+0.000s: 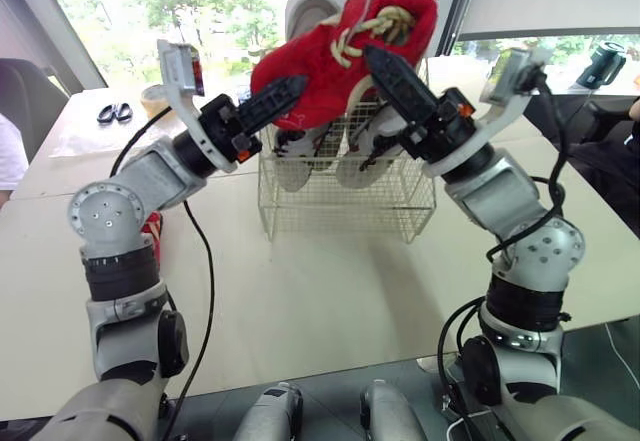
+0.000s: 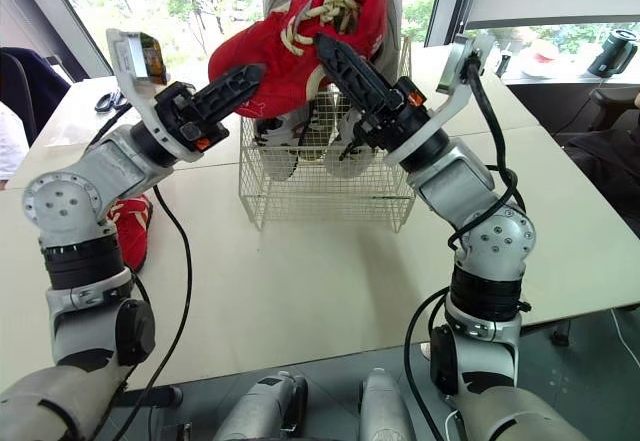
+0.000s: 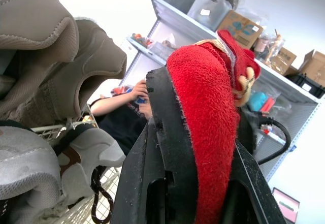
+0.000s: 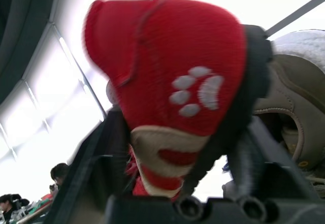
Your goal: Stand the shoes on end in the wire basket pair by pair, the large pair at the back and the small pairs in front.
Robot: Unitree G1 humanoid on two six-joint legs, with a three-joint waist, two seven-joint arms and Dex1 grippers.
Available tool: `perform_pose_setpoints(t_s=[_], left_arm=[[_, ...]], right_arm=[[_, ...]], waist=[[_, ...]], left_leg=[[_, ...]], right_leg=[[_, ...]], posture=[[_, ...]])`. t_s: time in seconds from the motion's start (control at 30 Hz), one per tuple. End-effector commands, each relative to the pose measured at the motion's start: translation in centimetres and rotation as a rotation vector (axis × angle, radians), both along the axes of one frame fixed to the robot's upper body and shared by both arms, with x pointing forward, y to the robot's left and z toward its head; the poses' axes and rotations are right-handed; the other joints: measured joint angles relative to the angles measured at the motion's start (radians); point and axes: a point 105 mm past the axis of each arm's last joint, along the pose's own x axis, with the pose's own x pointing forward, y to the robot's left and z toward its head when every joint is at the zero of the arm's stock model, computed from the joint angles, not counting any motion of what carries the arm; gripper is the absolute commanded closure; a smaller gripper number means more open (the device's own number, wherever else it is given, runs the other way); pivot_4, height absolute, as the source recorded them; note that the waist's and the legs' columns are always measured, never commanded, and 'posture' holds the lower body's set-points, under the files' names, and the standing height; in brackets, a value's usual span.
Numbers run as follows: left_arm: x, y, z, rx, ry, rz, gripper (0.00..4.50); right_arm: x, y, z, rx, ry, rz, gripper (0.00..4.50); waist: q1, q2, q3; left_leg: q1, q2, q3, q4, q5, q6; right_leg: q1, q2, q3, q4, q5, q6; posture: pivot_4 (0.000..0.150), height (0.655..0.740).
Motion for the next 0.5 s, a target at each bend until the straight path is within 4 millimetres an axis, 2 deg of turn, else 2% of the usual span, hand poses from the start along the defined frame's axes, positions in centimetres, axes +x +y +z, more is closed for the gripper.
perform_pose_setpoints(t_s=[0.03, 0.1, 0.27, 0.4, 0.43, 0.5], left_arm=[[-0.1, -1.2, -1.9, 0.177, -0.002, 0.033, 3.74], [0.1, -1.3, -2.7, 0.242, -0.011, 0.070, 2.83], [-0.9, -0.9, -4.2, 0.411, -0.104, 0.091, 0.20], [-1.4, 0.2, -6.2, 0.604, -0.209, 0.132, 0.09], [-1.4, 0.4, -6.4, 0.620, -0.235, 0.138, 0.09], [-0.9, 0.8, -5.5, 0.543, -0.307, 0.199, 0.09]], right_arm=[[-1.5, 0.4, 2.5, 0.004, -0.111, 0.014, 3.72], [-1.5, 0.1, 2.6, -0.045, -0.121, -0.007, 4.04], [-2.1, -1.1, 2.0, -0.323, -0.191, -0.045, 4.04], [-2.3, -3.2, 0.7, -0.665, -0.274, -0.067, 4.04], [-2.3, -3.7, 0.4, -0.737, -0.296, -0.073, 4.04], [-1.7, -5.1, -0.4, -0.914, -0.368, -0.089, 4.04]], waist=[[0.000, 0.000, 0.000], [0.001, 0.000, 0.000], [0.003, 0.001, 0.000], [0.004, 0.001, 0.000], [0.004, 0.001, 0.000], [0.006, 0.001, 0.000]], left_leg=[[0.000, 0.000, 0.000, 0.000, 0.000, 0.000], [0.000, 0.000, 0.000, 0.000, 0.000, 0.000], [0.000, 0.000, 0.000, -0.001, 0.000, 0.000], [0.000, 0.000, 0.001, -0.003, -0.001, 0.001], [0.000, 0.000, 0.001, -0.003, -0.001, 0.001], [0.000, 0.000, 0.002, -0.003, -0.004, 0.006]], right_leg=[[0.000, 0.000, 0.000, 0.000, 0.000, 0.000], [0.000, 0.000, 0.000, 0.000, 0.000, 0.000], [0.000, 0.000, 0.000, -0.001, 0.000, 0.000], [0.000, 0.000, 0.000, -0.002, 0.000, 0.000], [0.000, 0.000, 0.000, -0.003, 0.000, 0.000], [0.001, 0.000, 0.000, -0.004, 0.000, 0.000]], posture=[[0.150, 0.7400], [0.150, 0.7400], [0.150, 0.7400], [0.150, 0.7400], [0.150, 0.7400], [0.150, 0.7400]])
